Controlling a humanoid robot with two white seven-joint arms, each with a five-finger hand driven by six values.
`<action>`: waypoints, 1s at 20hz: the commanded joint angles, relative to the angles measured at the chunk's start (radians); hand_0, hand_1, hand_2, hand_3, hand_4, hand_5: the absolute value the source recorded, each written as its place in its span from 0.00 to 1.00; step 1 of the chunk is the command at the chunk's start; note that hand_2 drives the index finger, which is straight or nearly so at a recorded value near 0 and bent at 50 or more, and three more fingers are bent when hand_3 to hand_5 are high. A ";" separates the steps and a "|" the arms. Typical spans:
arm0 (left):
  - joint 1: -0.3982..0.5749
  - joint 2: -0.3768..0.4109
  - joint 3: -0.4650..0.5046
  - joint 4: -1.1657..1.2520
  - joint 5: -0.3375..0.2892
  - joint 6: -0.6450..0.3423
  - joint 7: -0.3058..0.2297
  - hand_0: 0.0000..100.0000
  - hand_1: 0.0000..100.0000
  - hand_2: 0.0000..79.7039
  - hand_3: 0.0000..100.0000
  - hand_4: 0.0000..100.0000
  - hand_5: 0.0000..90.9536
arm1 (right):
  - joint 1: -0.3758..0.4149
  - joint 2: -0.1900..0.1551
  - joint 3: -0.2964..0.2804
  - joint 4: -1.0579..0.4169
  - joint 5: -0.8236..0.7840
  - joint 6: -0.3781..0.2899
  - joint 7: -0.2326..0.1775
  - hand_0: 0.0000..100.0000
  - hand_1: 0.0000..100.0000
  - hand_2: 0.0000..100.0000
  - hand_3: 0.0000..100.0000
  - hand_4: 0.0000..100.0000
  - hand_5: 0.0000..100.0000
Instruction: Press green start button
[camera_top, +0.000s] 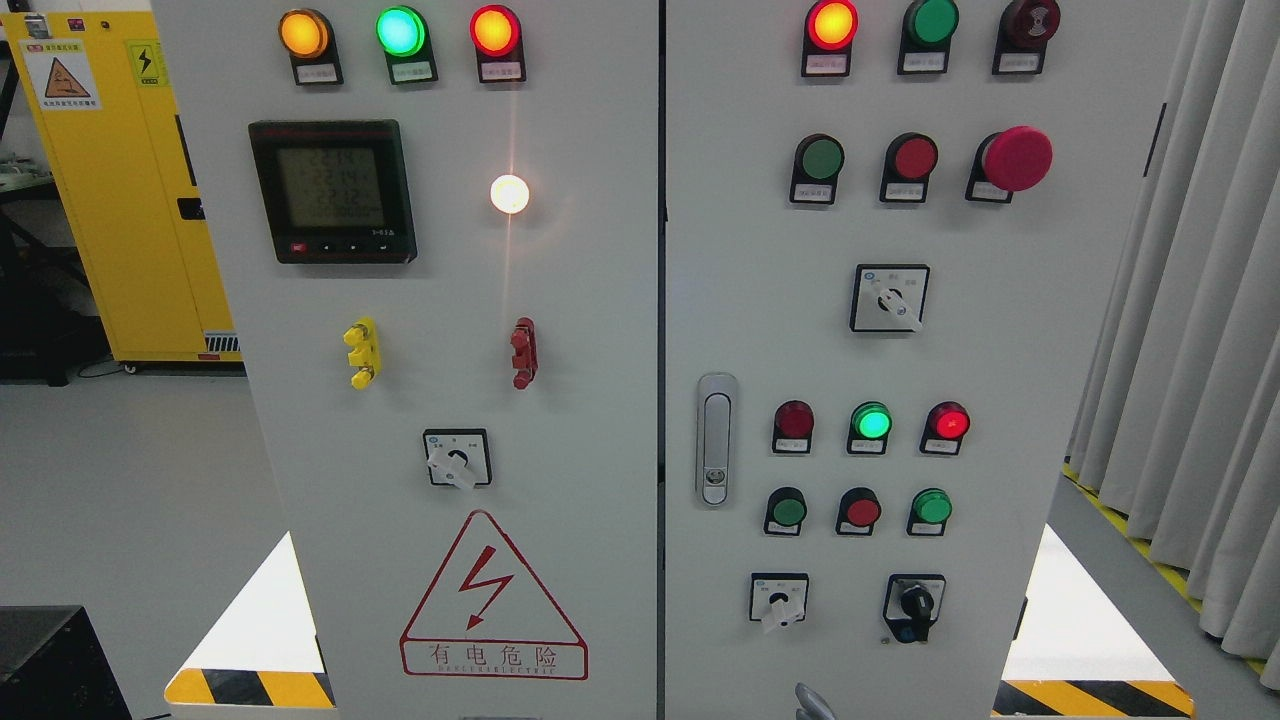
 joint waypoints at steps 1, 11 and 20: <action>0.000 -0.001 0.000 0.000 0.000 0.001 -0.001 0.12 0.56 0.00 0.00 0.00 0.00 | 0.004 0.000 0.002 0.000 0.000 -0.001 0.000 0.55 0.67 0.00 0.09 0.18 0.08; 0.000 -0.001 0.000 0.000 -0.001 0.001 -0.001 0.12 0.56 0.00 0.00 0.00 0.00 | 0.009 -0.001 0.002 0.003 0.000 -0.001 0.000 0.55 0.67 0.00 0.10 0.18 0.09; 0.000 -0.001 0.000 0.000 0.000 0.001 0.001 0.12 0.56 0.00 0.00 0.00 0.00 | -0.002 -0.001 -0.093 0.013 0.330 -0.055 -0.054 0.42 0.72 0.00 0.56 0.67 0.57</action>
